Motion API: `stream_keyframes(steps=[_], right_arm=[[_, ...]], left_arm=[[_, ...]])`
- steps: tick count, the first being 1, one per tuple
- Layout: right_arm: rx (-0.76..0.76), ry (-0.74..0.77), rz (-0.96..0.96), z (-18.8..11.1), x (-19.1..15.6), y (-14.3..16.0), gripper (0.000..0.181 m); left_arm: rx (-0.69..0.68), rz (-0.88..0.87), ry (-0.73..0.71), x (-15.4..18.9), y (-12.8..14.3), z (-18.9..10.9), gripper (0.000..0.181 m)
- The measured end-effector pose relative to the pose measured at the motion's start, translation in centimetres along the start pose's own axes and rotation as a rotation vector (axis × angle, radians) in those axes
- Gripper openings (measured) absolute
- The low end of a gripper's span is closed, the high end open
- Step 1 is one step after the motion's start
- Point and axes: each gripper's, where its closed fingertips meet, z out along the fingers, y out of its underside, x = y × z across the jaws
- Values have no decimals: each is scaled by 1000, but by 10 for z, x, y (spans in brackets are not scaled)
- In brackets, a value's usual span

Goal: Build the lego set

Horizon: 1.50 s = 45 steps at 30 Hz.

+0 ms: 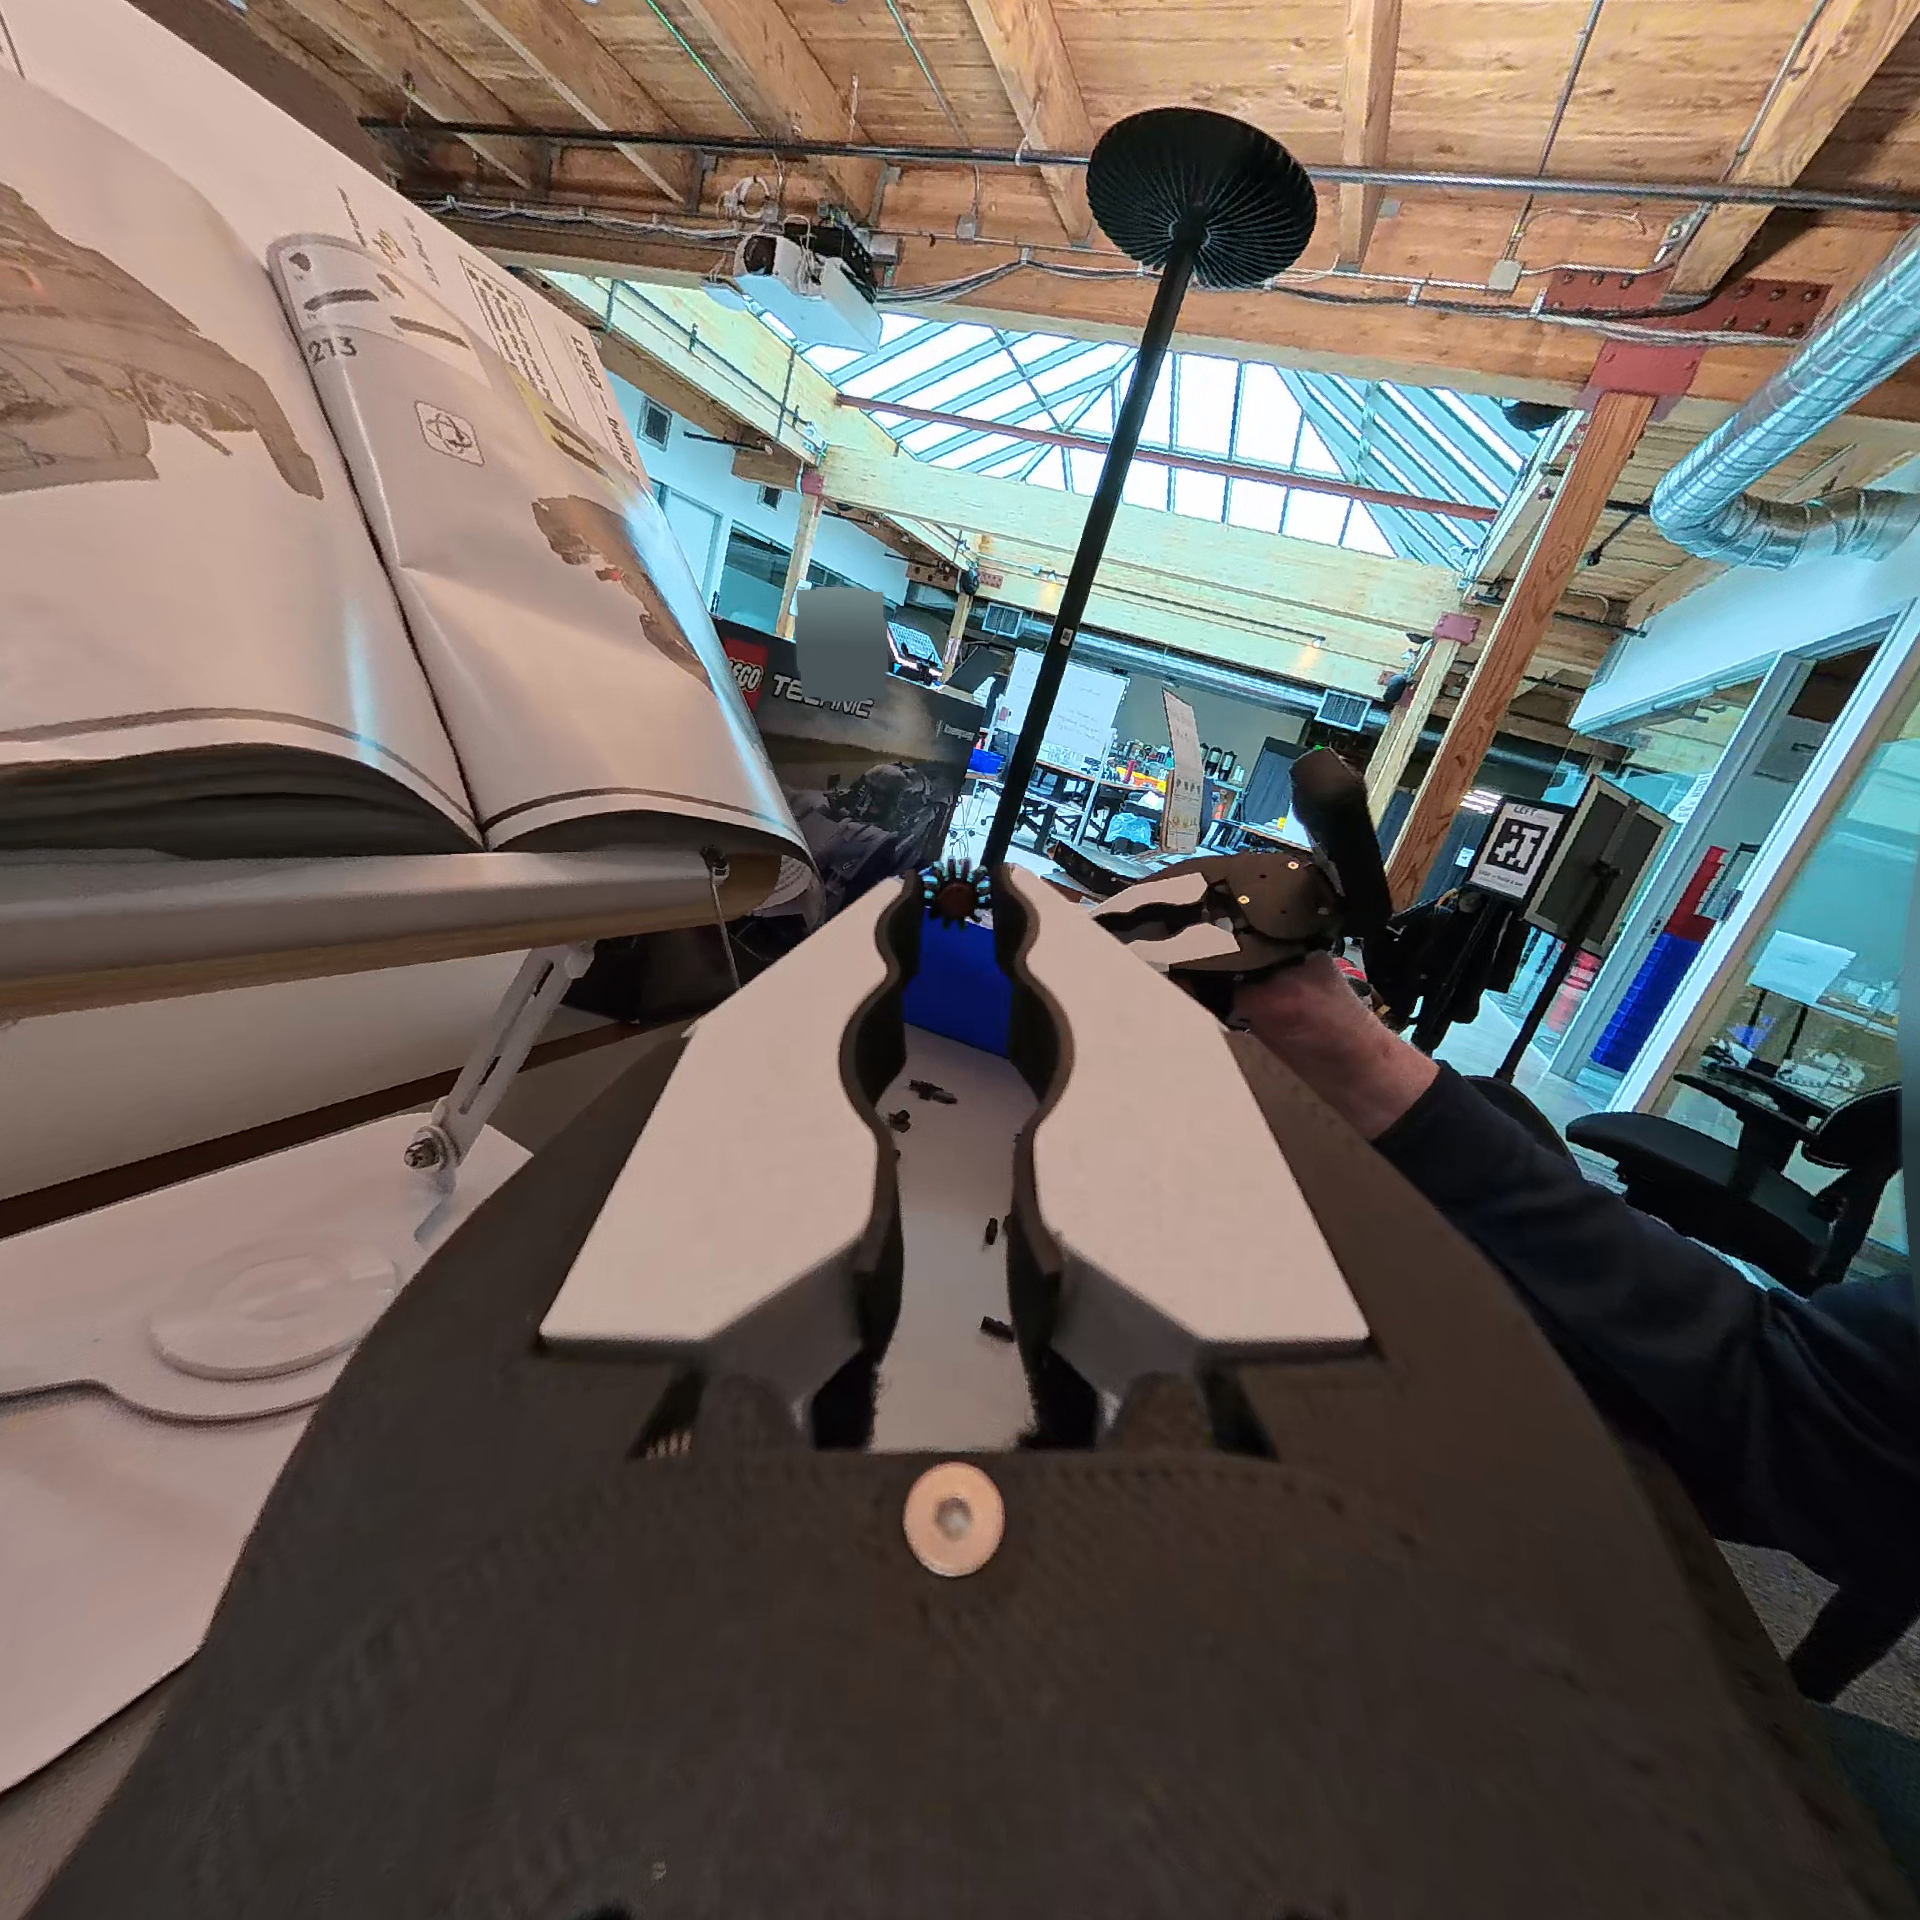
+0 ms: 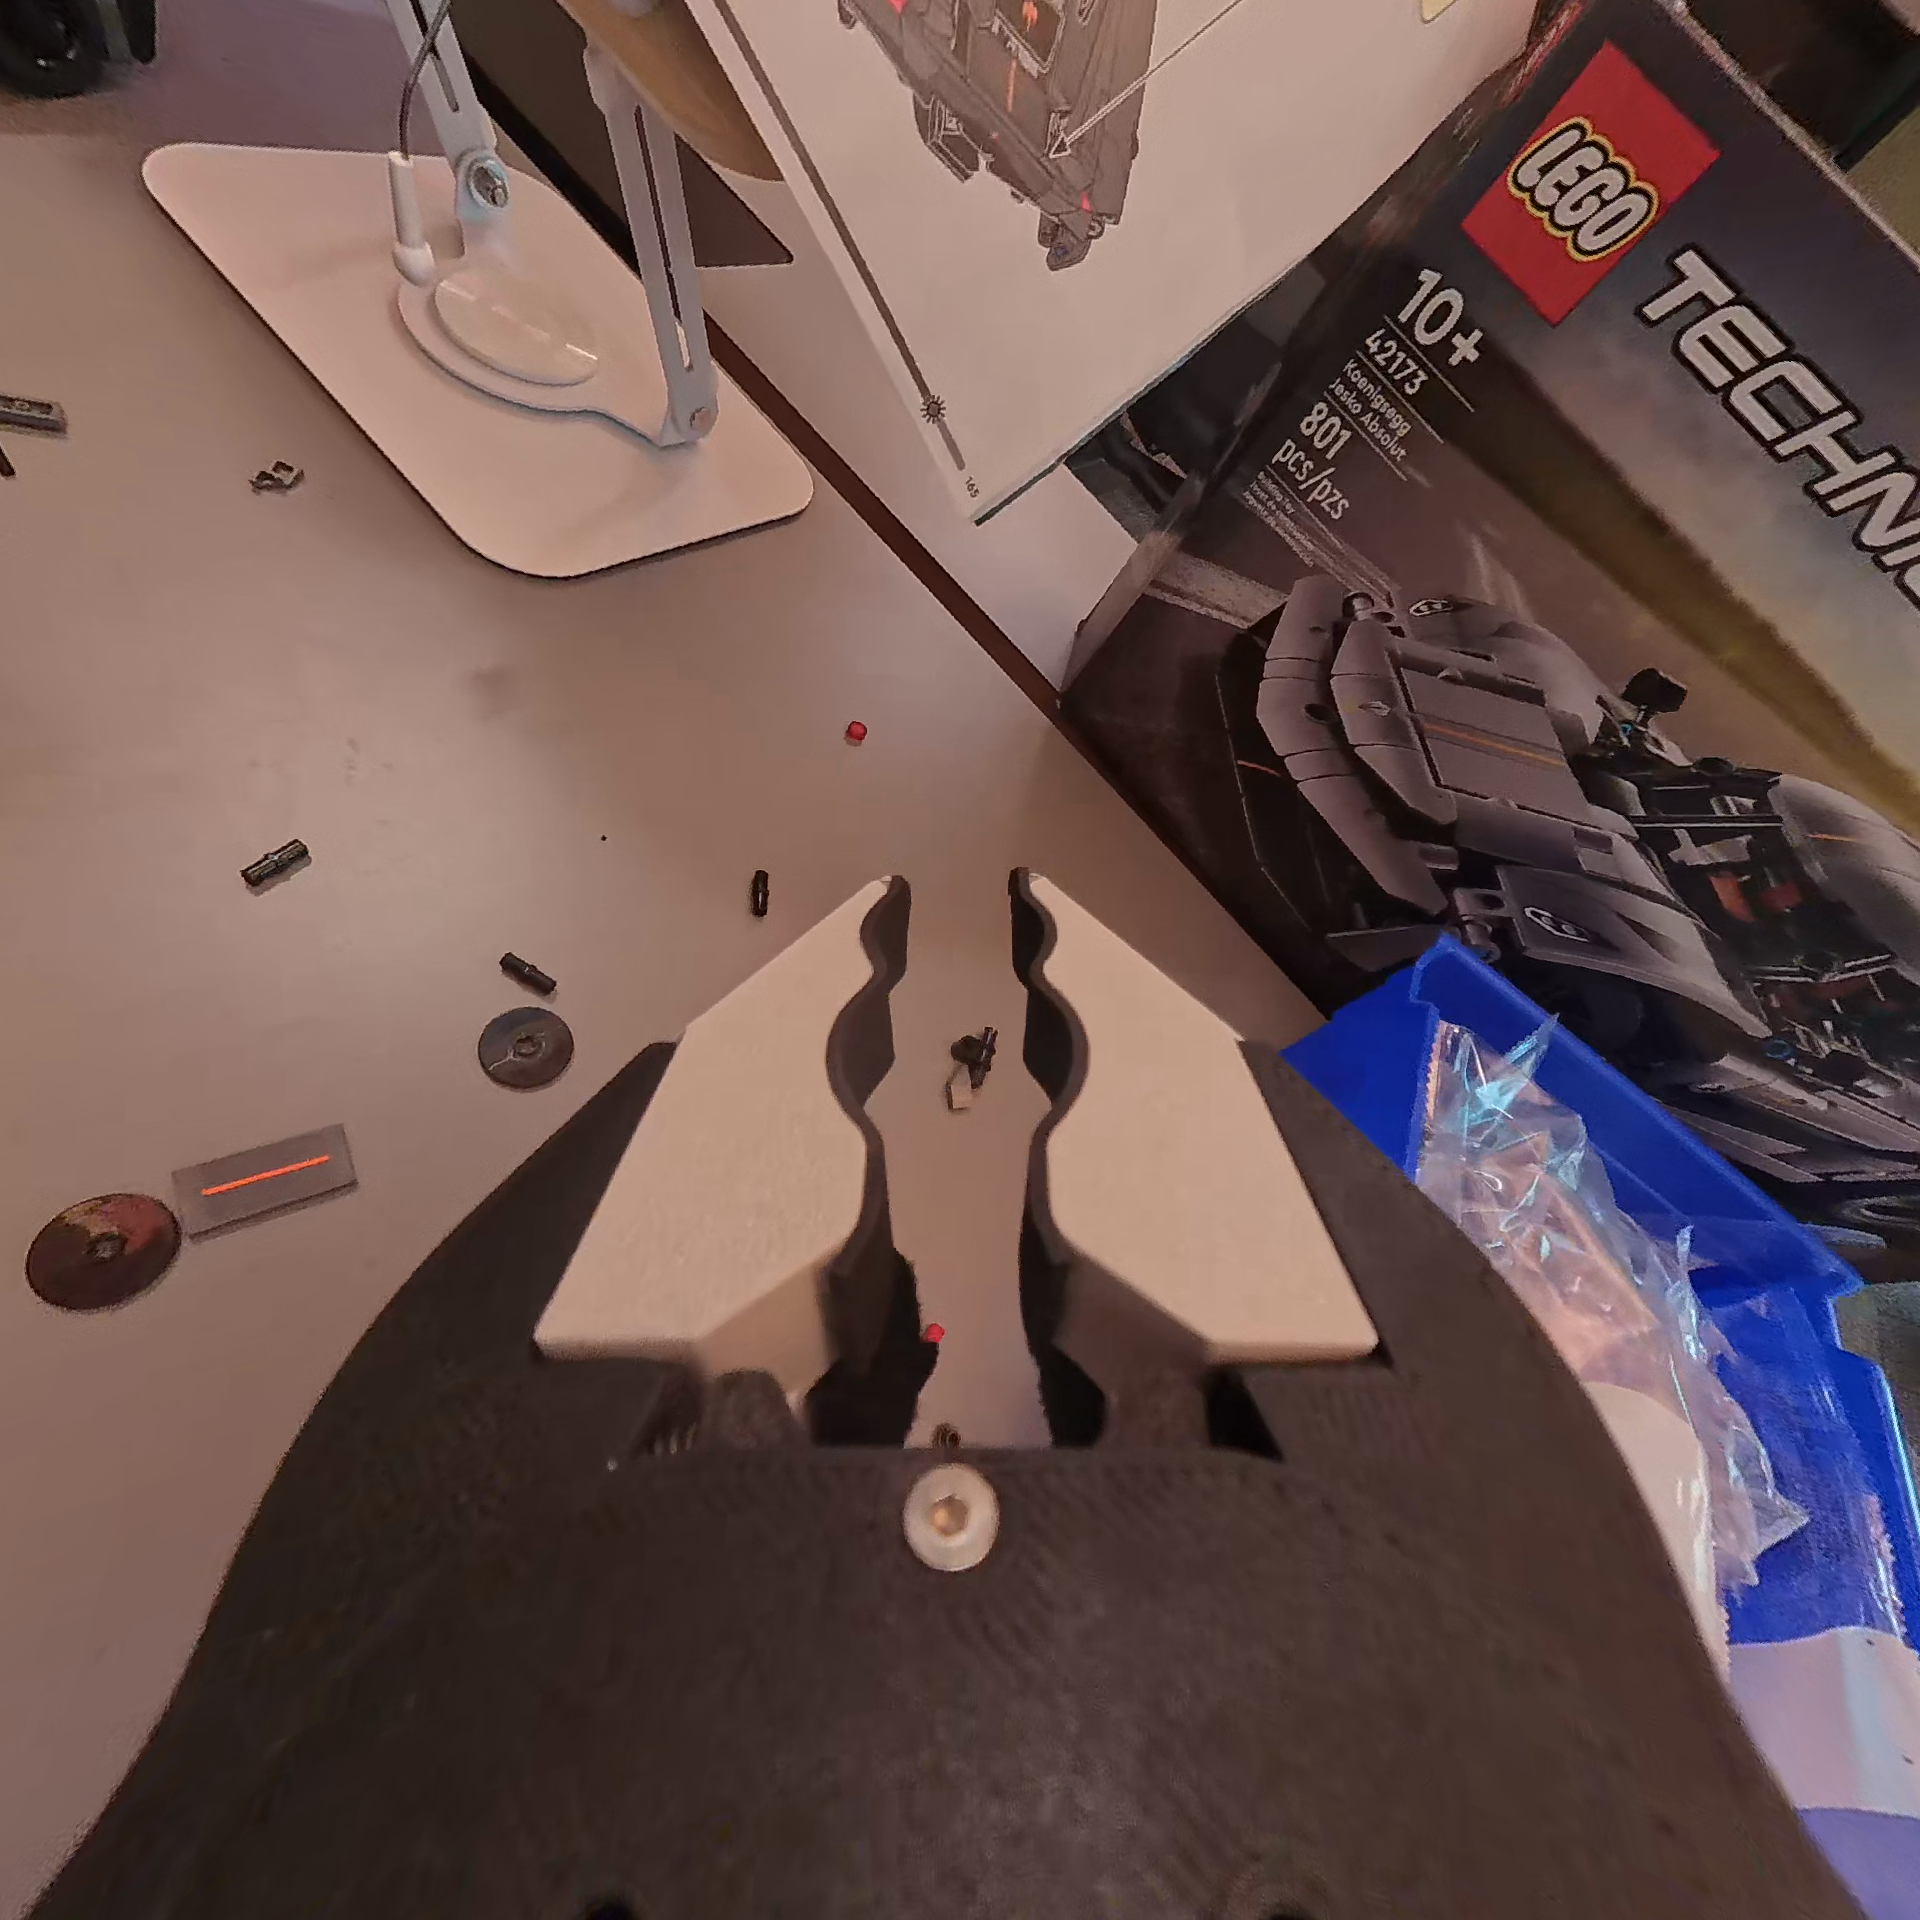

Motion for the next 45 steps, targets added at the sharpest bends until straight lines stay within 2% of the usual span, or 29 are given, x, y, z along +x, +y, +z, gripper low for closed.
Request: stream_keyframes(steps=[18,25,28,31,37,40,45], right_arm=[[-4,-13,-9,1,-3,1,18],[12,-75,-39,3,-21,-7,18],[73,-256,-82,1,-63,-25,16],[102,-545,-170,-4,-139,-40,19],[26,-977,-376,-11,-273,-33,23],[-10,-1103,-448,-19,-309,-23,23],[-29,-1197,-482,-27,-327,-16,20]], left_arm=[[11,5,-11,-2,-4,-4,11],[7,5,-10,-3,-3,-3,11],[3,4,-10,-3,-2,-3,11],[-5,5,-12,-4,0,-2,10],[-12,5,-11,-4,3,-1,11],[-12,5,-7,-2,2,0,11],[-11,5,4,1,2,1,11]])
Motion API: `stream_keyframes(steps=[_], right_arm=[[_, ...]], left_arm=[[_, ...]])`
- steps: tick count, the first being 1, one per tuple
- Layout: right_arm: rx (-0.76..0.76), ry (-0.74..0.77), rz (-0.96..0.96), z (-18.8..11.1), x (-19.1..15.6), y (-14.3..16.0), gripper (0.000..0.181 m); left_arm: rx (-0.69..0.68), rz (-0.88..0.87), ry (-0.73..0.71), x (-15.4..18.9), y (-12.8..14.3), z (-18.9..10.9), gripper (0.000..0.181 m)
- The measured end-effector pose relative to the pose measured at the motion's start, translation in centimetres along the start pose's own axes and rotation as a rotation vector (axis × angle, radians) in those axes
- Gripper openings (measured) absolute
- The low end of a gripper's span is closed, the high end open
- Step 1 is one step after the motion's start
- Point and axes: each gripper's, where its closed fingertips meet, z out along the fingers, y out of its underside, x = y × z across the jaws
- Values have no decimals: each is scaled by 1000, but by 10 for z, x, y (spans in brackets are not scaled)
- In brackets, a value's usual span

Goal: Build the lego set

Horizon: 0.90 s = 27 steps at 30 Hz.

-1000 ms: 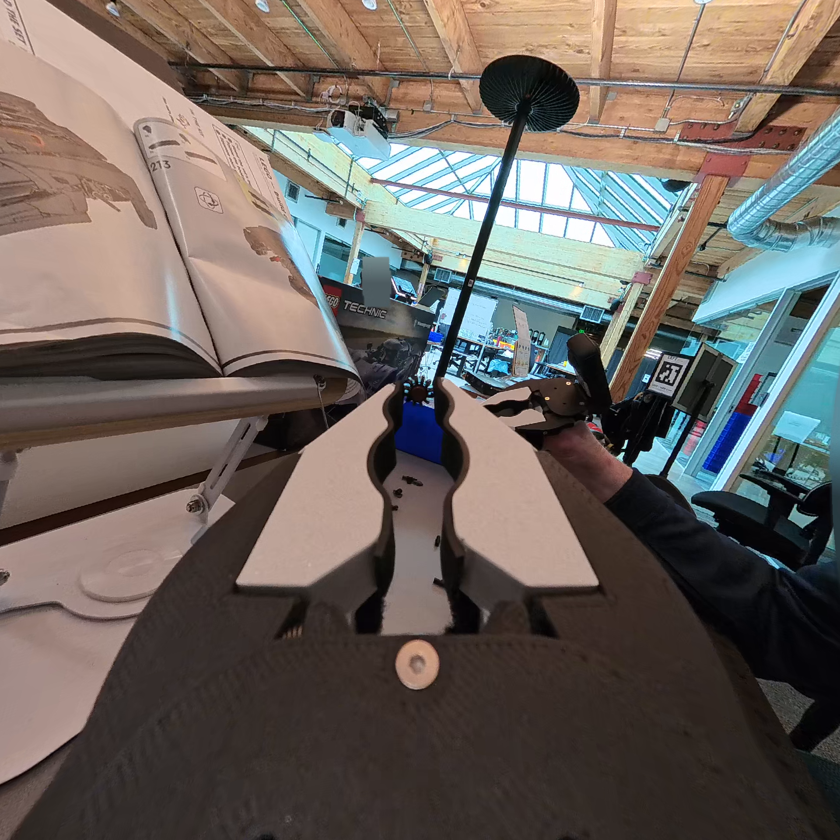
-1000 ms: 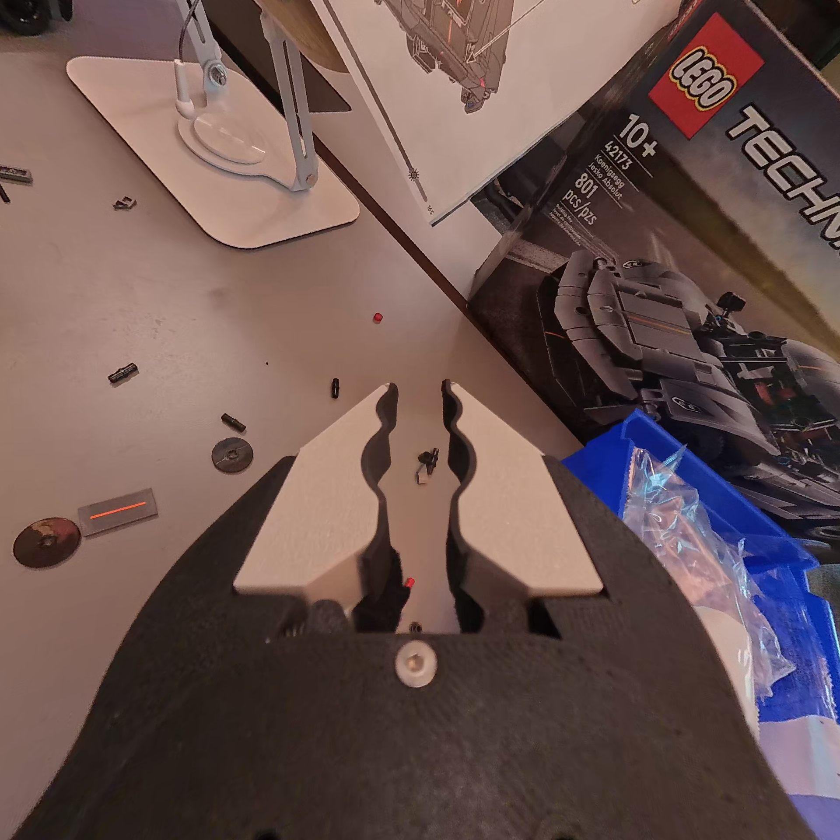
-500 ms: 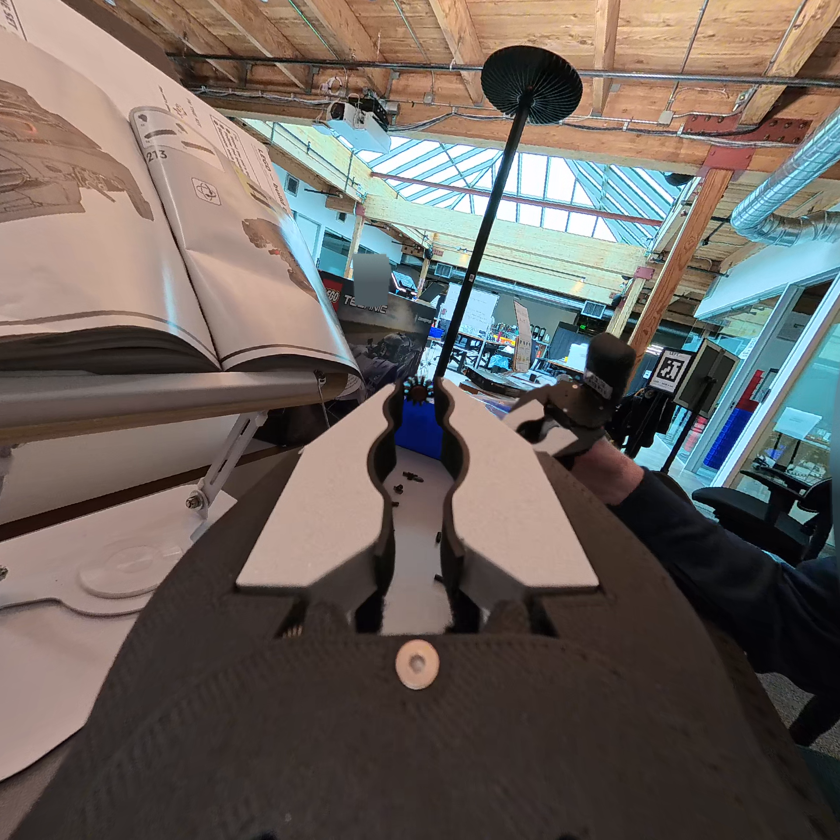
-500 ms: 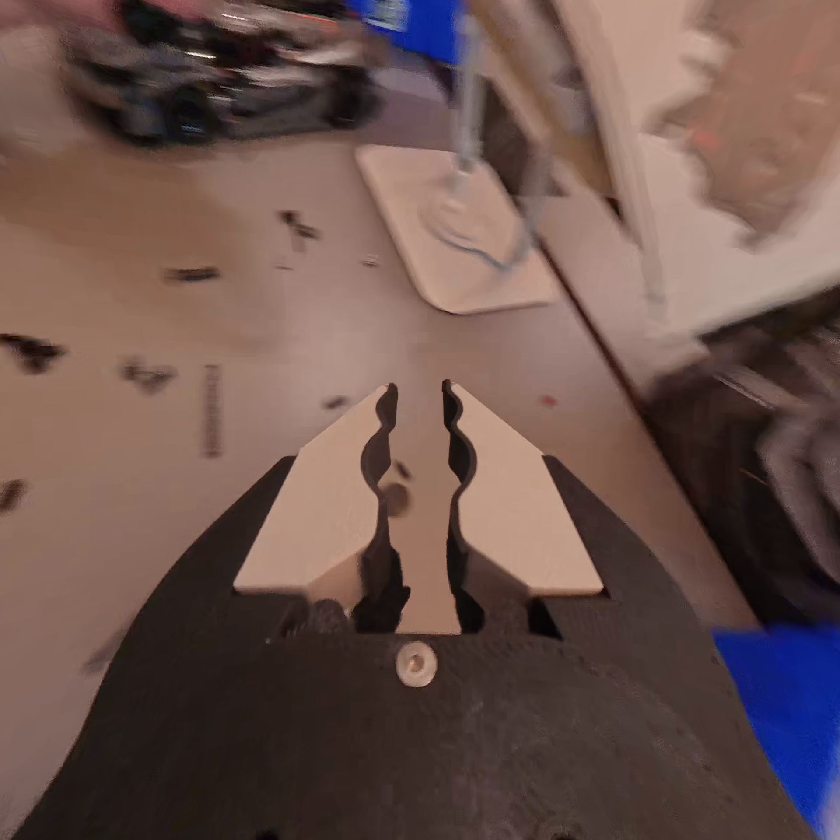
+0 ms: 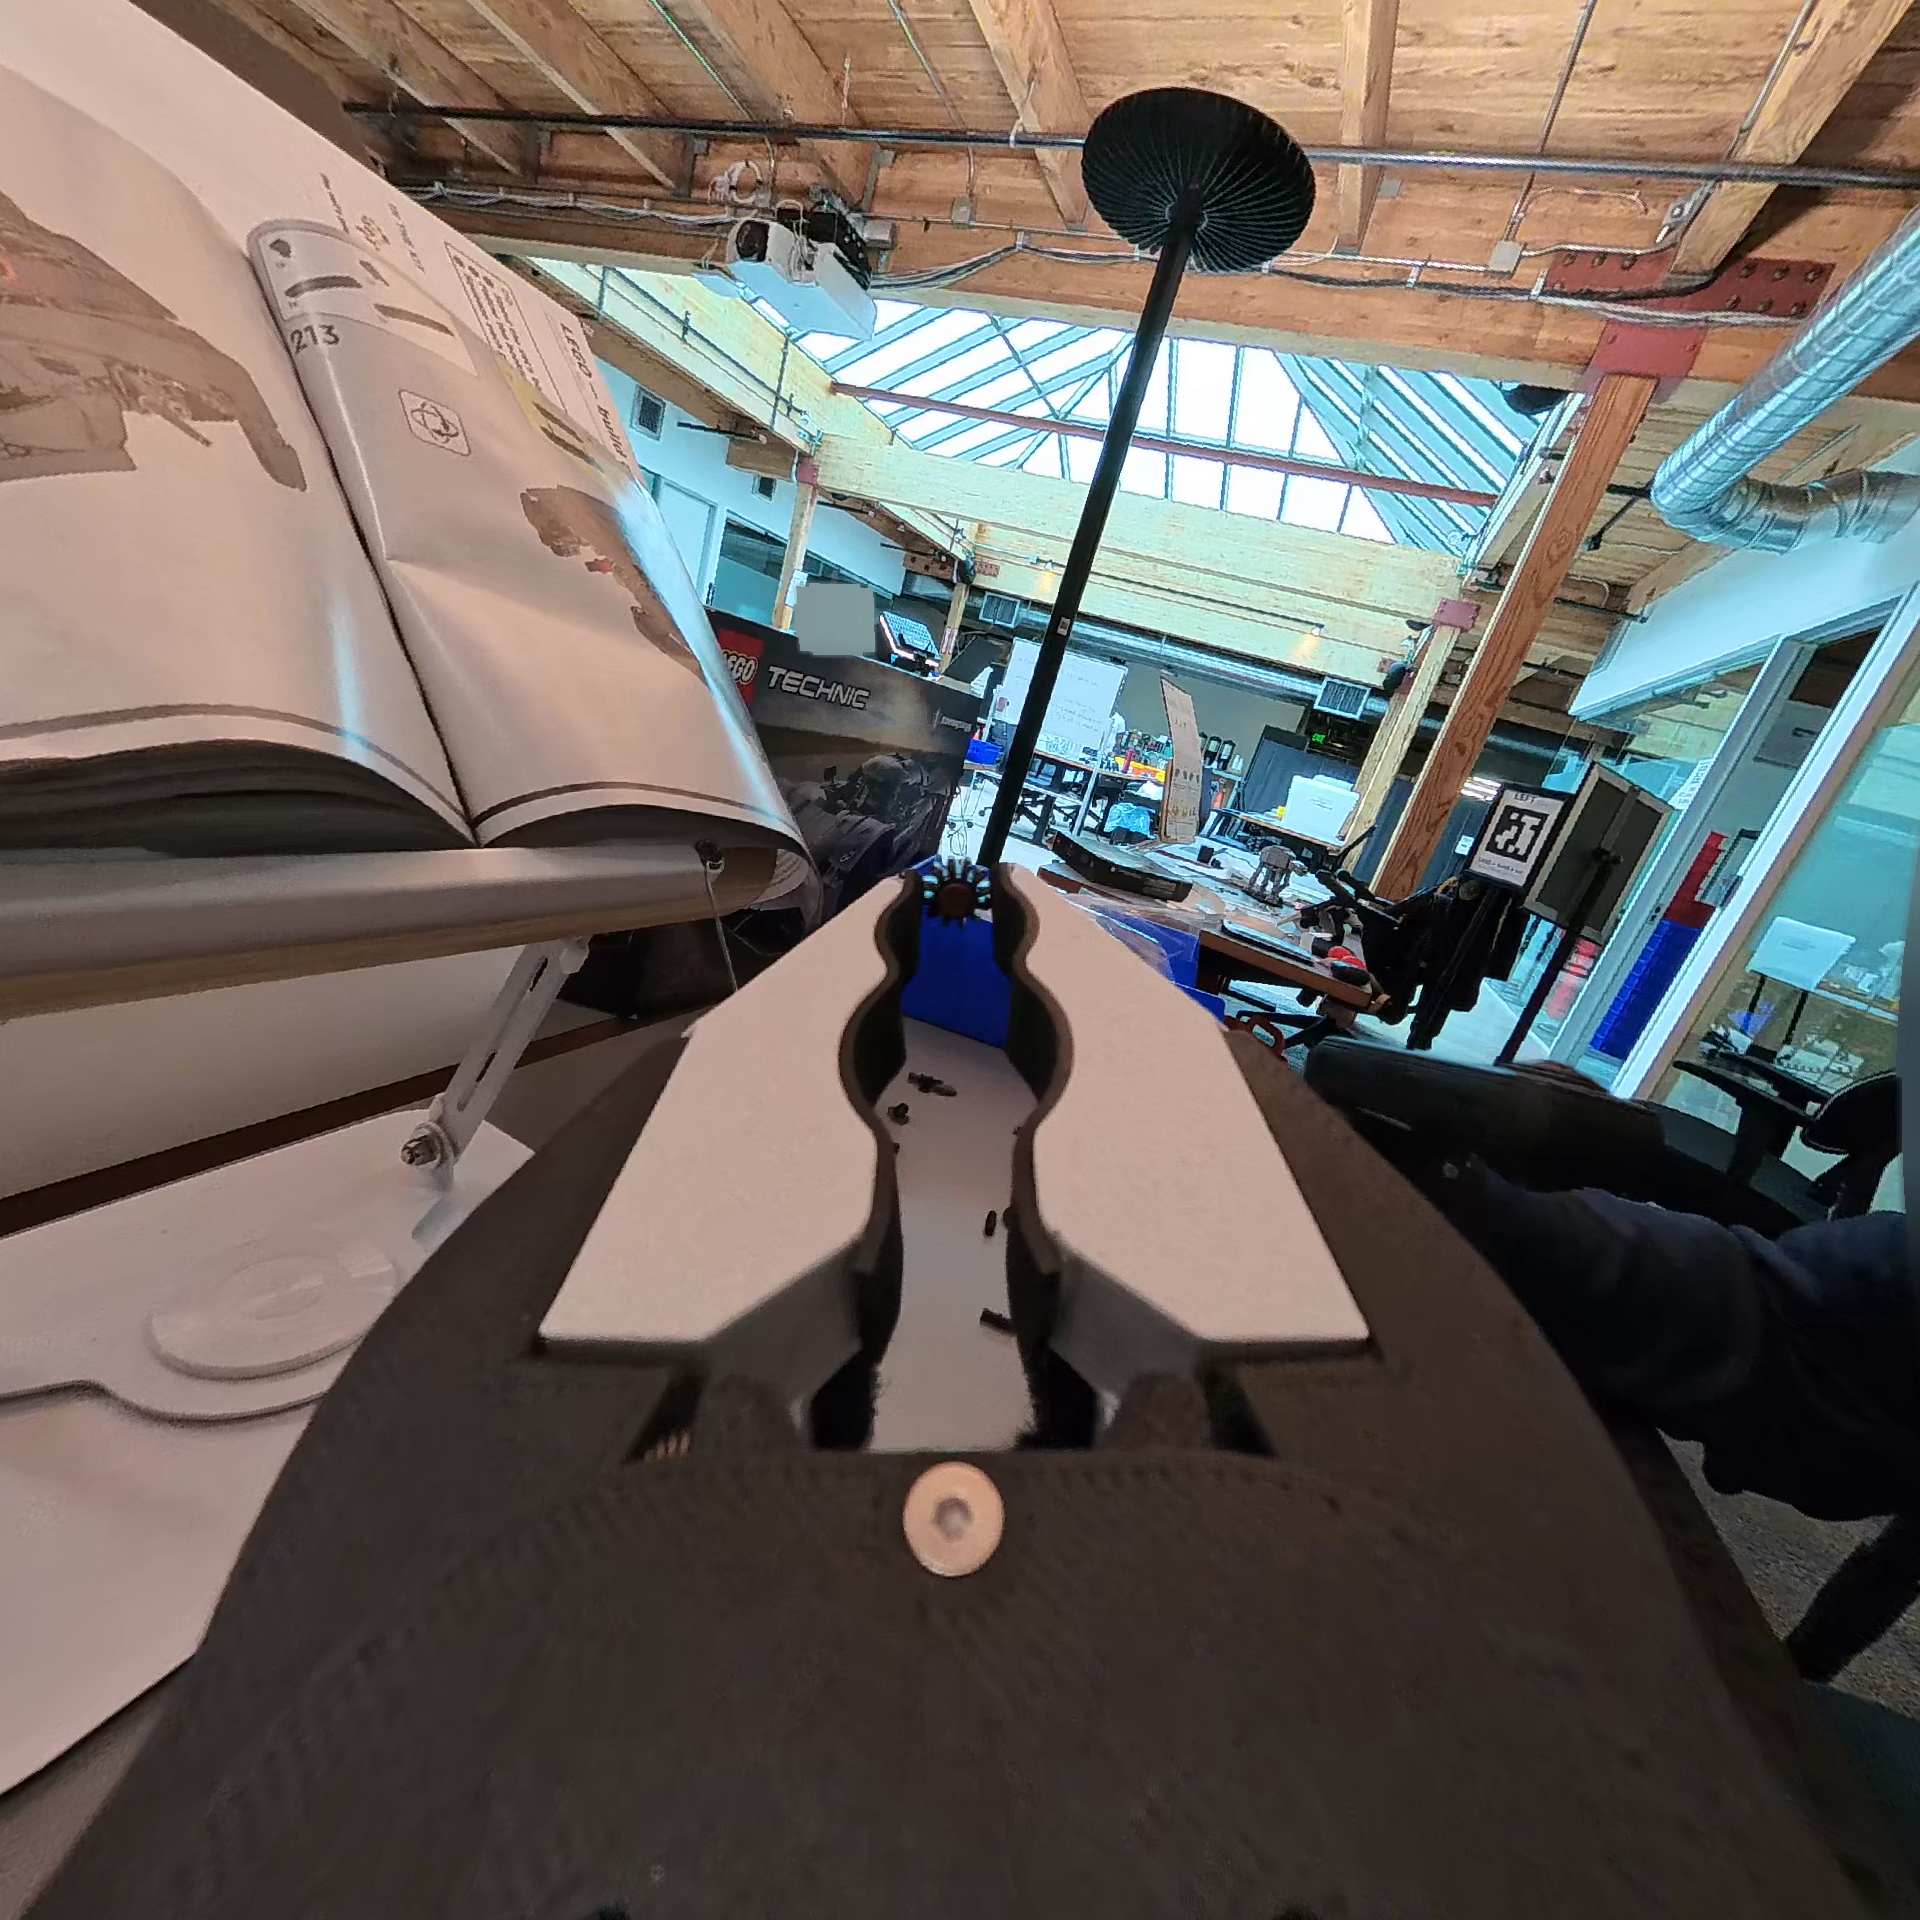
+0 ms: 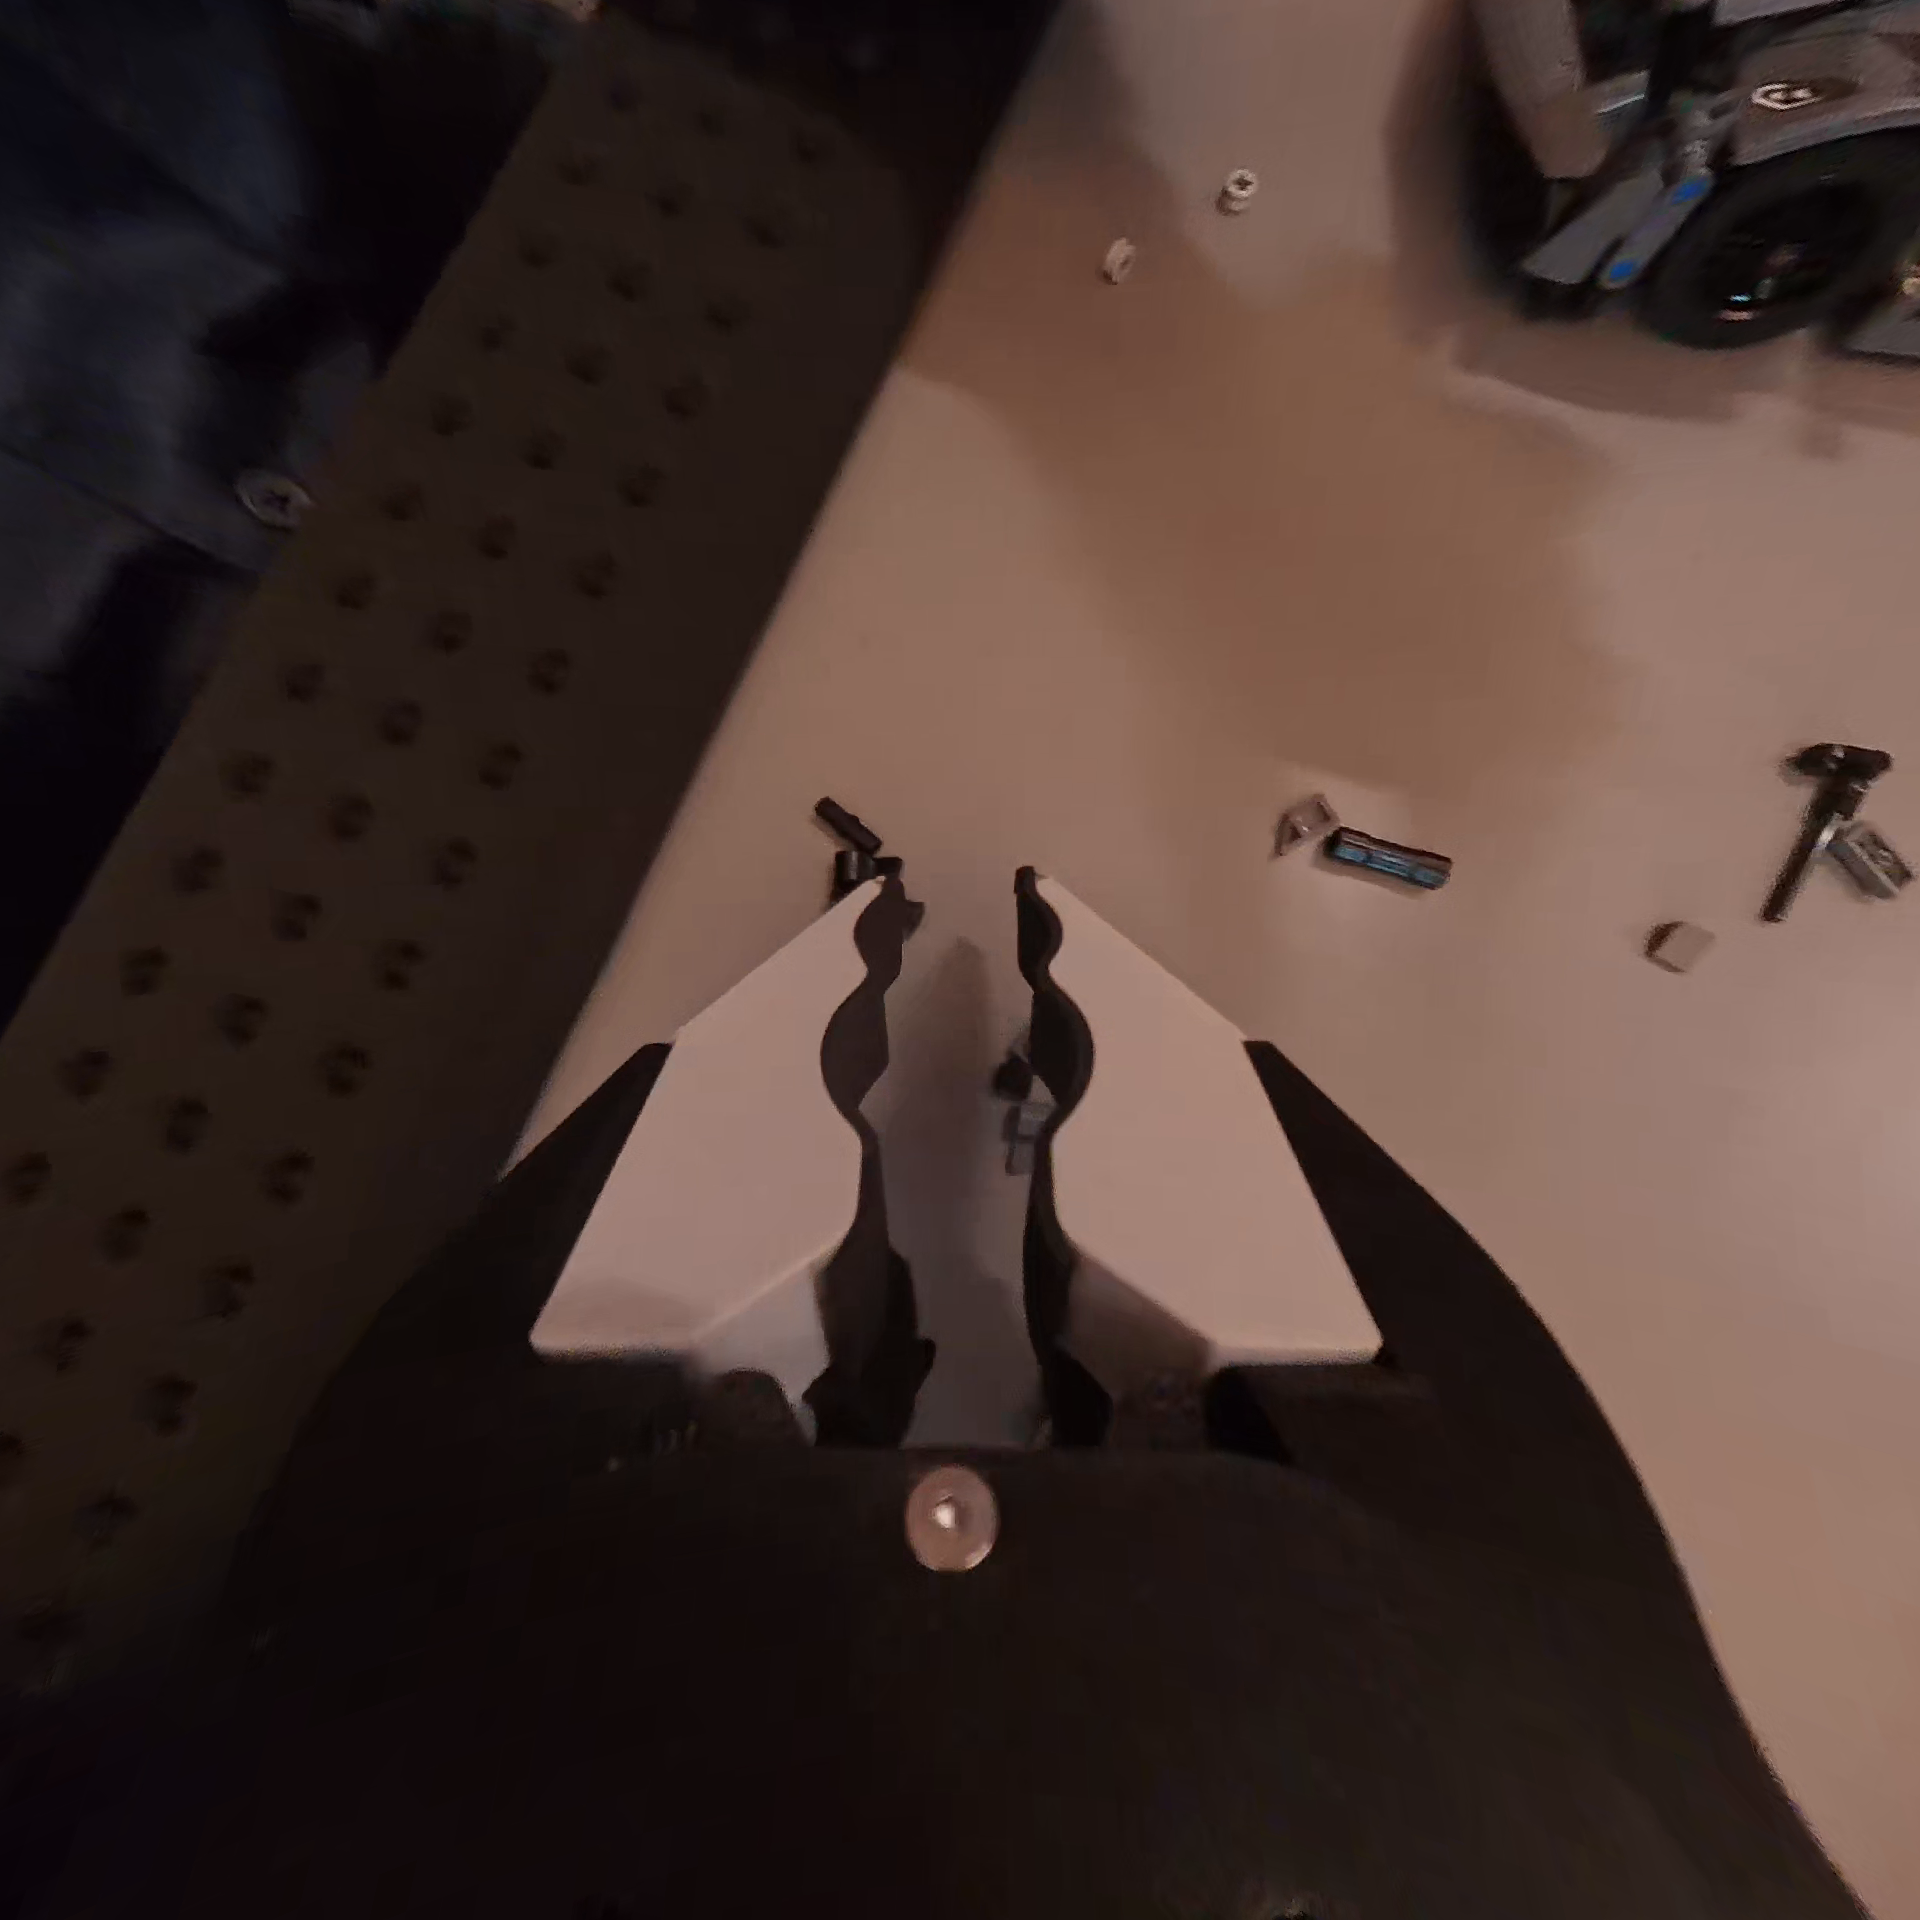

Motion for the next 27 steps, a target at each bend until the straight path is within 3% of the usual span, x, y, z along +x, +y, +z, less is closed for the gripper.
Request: stream_keyframes(steps=[12,27], right_arm=[[-76,-41,-9,14,-3,17,16],[-56,-46,-35,21,-4,8,11]], left_arm=[[7,1,6,3,-2,0,11],[4,1,7,3,-2,0,11]])
